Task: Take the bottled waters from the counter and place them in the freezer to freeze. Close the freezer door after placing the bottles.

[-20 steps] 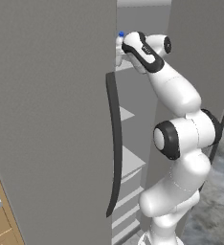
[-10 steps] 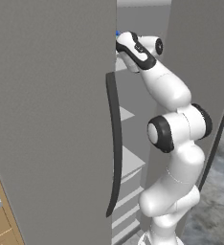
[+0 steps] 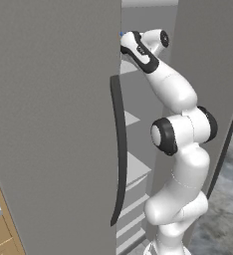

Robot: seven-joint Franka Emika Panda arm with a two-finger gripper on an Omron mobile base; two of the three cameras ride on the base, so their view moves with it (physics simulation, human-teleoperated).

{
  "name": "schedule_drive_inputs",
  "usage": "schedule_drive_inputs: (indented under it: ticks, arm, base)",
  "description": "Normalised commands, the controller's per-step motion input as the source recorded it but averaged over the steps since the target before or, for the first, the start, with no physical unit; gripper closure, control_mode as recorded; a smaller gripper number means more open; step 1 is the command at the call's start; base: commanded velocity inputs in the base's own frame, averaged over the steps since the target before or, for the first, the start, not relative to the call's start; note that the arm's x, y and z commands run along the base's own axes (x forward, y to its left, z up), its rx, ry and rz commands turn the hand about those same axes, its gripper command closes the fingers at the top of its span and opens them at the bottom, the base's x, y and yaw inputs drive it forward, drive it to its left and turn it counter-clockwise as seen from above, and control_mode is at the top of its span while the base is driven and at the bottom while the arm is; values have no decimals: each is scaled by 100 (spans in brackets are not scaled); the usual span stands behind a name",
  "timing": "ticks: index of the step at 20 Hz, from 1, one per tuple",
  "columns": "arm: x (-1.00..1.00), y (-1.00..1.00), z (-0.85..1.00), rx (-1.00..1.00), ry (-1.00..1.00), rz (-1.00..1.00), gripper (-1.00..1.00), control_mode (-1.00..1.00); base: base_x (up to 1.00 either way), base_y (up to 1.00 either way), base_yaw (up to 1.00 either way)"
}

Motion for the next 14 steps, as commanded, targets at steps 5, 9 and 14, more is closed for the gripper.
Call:
schedule_drive_inputs:
  ticks: [5,9,14]
  arm:
    - [0,5,-47,-13,0,0,100,-100]
    - [0,1,-14,-1,0,0,100,-100]
    - [0,0,-8,0,4,0,100,-100]
  base:
    - [0,0,0]
    - [0,0,0]
    - [0,0,0]
